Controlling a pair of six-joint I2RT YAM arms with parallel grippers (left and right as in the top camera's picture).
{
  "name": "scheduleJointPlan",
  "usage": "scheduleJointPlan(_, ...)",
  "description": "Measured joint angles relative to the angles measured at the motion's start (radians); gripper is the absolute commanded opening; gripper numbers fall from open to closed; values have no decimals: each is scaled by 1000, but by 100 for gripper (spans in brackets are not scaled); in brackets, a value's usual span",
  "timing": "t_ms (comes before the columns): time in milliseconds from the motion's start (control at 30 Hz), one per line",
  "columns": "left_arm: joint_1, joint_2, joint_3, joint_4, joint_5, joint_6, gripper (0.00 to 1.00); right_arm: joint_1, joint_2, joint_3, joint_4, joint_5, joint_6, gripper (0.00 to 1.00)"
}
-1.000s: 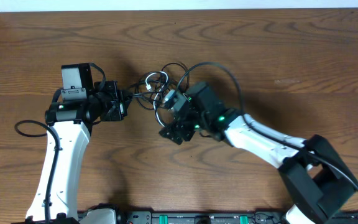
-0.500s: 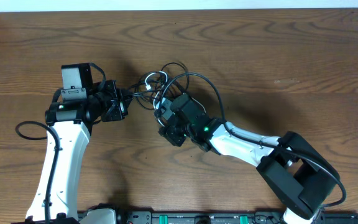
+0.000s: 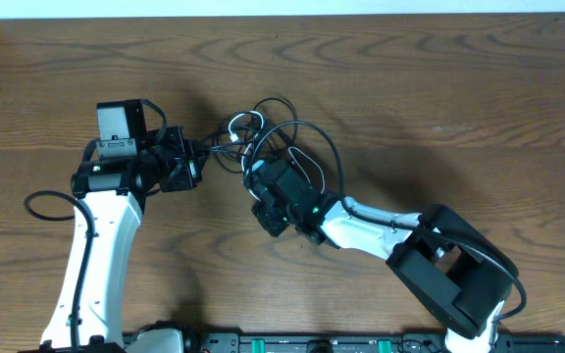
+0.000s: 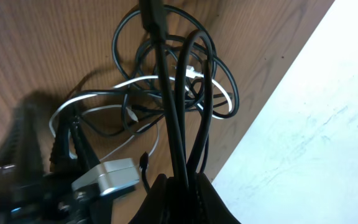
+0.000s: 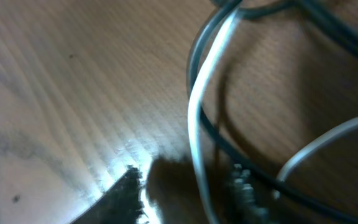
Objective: Untangle cables
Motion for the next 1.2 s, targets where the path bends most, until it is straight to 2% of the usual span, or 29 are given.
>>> scheduleJointPlan(33, 0, 0, 0, 1, 0, 0, 8, -3, 1, 0, -3, 3, 13, 1)
scheduleJointPlan(233, 2, 0, 0, 0, 0, 14, 8, -32, 4, 3, -21, -14, 63, 1)
scheduleJointPlan(367, 28, 0, 0, -5, 1, 104, 8, -80, -47, 4, -151, -12, 85, 1)
scheduleJointPlan(533, 117, 0, 0, -4, -28, 271, 8, -219, -232, 0, -363, 75, 100, 1)
scheduleJointPlan(700, 258, 0, 0, 52, -34, 347, 8, -409, -459, 3, -530, 186, 96, 1)
scheduleJointPlan(933, 408, 0, 0, 94, -31, 396, 8, -652, -608, 3, -634, 199, 80, 1)
scheduleJointPlan(1200, 468, 0, 0, 55, -123, 418, 8, -761, -648, 3, -659, 221, 52, 1)
